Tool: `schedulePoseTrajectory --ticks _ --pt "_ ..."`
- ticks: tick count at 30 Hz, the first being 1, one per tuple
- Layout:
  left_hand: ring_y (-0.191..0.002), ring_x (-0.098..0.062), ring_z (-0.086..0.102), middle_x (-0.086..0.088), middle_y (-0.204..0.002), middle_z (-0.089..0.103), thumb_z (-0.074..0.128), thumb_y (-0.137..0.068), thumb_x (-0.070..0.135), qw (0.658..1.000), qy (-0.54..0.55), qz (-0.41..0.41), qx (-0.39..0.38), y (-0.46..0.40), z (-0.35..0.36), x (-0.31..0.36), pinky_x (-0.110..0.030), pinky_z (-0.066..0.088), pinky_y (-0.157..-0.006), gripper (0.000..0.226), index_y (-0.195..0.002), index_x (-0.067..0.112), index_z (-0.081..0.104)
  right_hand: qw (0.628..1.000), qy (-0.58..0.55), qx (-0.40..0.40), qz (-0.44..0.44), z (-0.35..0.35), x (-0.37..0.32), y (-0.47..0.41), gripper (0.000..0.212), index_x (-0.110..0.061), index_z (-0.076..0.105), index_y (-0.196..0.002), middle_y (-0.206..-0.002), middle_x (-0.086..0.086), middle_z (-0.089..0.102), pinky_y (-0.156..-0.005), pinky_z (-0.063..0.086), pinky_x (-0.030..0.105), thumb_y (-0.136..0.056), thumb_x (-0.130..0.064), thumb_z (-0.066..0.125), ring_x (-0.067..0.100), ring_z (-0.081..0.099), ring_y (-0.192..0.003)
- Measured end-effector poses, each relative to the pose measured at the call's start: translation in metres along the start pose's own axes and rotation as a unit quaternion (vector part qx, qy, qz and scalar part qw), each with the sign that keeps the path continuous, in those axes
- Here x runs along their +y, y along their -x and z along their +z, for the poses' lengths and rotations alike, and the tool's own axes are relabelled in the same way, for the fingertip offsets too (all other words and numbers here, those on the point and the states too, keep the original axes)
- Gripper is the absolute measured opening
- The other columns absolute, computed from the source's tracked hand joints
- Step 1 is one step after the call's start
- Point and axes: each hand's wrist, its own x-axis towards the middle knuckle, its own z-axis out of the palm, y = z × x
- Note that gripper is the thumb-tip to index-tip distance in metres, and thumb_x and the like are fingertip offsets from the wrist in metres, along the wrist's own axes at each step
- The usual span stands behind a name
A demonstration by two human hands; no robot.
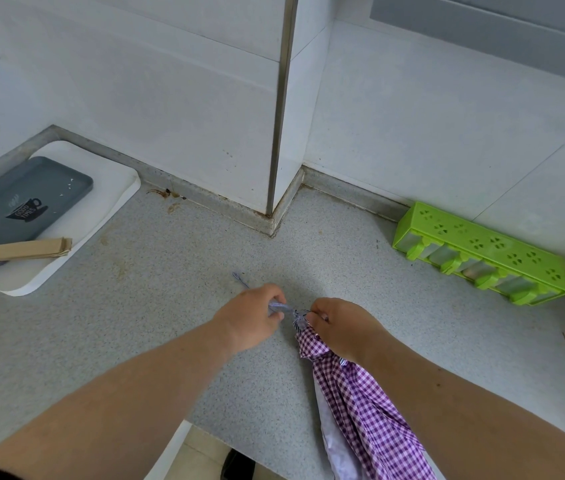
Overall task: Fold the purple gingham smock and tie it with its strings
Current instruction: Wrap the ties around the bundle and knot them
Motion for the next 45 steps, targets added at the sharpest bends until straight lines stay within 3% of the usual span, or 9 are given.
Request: schedulePoseTrajectory --ticks 3,6,8,17,24,32,36,42,45 --pt "-0.110 -0.014 0.066 0.005 -0.127 0.066 0.061 -0.104 0.037 0.998 0.032 -0.001 -0.055 -0.002 0.008 0.004 -0.031 0.054 -0.093 0.035 -0.139 0.033 0.056 1.000 0.006 0.001 0.001 0.001 0.001 0.000 0.026 -0.030 0.062 -0.101 -0.087 -0.008 0.064 -0.066 0.045 0.027 -0.107 -0.046 0.043 0.010 0.060 -0.078" --pt "-0.079 -0.013 0.063 0.005 -0.092 0.066 0.056 -0.106 0.038 0.998 0.004 -0.002 -0.063 -0.006 0.013 0.005 -0.029 0.048 -0.068 0.013 -0.108 0.028 0.065 1.000 0.013 0.000 -0.004 0.000 0.003 0.000 0.027 -0.027 0.063 -0.101 -0.088 -0.006 0.063 -0.064 0.043 0.027 -0.108 -0.045 0.044 0.011 0.060 -0.076" --pt "-0.062 -0.013 0.052 0.004 -0.072 0.056 0.054 -0.107 0.039 0.998 0.015 -0.015 -0.059 -0.008 0.013 0.003 -0.031 0.040 -0.058 0.026 -0.082 0.031 0.058 1.000 0.015 0.000 -0.006 -0.001 0.003 0.001 0.027 -0.026 0.063 -0.100 -0.089 -0.005 0.064 -0.065 0.043 0.027 -0.108 -0.044 0.044 0.012 0.061 -0.079" --pt "-0.042 -0.002 0.047 0.016 -0.049 0.059 0.061 -0.104 0.037 0.994 0.070 -0.076 -0.039 -0.008 0.004 -0.004 -0.020 0.036 -0.044 0.028 -0.089 0.019 0.075 1.000 0.016 -0.015 0.004 0.000 0.007 0.001 0.027 -0.025 0.063 -0.095 -0.088 -0.004 0.064 -0.078 0.055 0.037 -0.108 -0.039 0.043 0.014 0.062 -0.082" --pt "-0.057 -0.006 0.058 0.008 -0.082 0.075 0.060 -0.105 0.036 0.994 0.060 -0.086 -0.045 -0.005 0.003 -0.001 -0.023 0.042 -0.054 0.025 -0.096 0.019 0.077 1.000 0.006 -0.013 0.021 0.001 0.008 0.000 0.027 -0.025 0.062 -0.091 -0.086 -0.003 0.063 -0.067 0.048 0.029 -0.108 -0.032 0.043 0.014 0.060 -0.079" --pt "-0.042 -0.001 0.042 0.005 -0.087 0.077 0.061 -0.105 0.035 0.987 0.114 -0.090 -0.068 0.000 0.006 0.004 -0.020 0.035 -0.043 0.017 -0.092 0.028 0.070 0.999 0.007 0.017 0.042 0.003 0.006 0.000 0.013 -0.028 0.060 -0.106 -0.098 -0.006 0.061 -0.072 0.053 0.029 -0.102 -0.037 0.051 0.011 0.060 -0.083" --pt "-0.051 -0.005 0.053 0.002 -0.088 0.076 0.061 -0.104 0.041 0.986 0.133 -0.078 -0.059 0.003 0.005 0.010 -0.022 0.041 -0.049 0.017 -0.100 0.029 0.073 0.994 0.067 0.078 -0.046 0.005 -0.001 0.001 0.046 -0.038 0.051 -0.138 -0.134 -0.015 0.048 -0.105 0.045 0.034 -0.094 -0.050 0.061 0.012 0.047 -0.122" --pt "-0.055 -0.006 0.054 0.001 -0.089 0.075 0.054 -0.107 0.031 0.989 0.115 -0.077 -0.046 0.003 0.007 0.011 -0.023 0.042 -0.051 0.019 -0.105 0.027 0.072 0.989 0.066 0.112 -0.073 0.019 -0.014 -0.013 0.011 -0.040 0.065 -0.106 -0.094 -0.012 0.065 -0.083 0.050 0.032 -0.100 -0.043 0.057 0.016 0.058 -0.095" --pt "-0.059 -0.007 0.057 0.005 -0.091 0.074 0.052 -0.108 0.029 0.988 0.126 -0.082 -0.040 0.002 0.003 0.010 -0.023 0.045 -0.053 0.020 -0.114 0.027 0.071 0.987 0.077 0.110 -0.089 0.021 -0.009 -0.014 0.009 -0.038 0.066 -0.104 -0.096 -0.012 0.065 -0.088 0.050 0.032 -0.101 -0.037 0.058 0.015 0.058 -0.096"
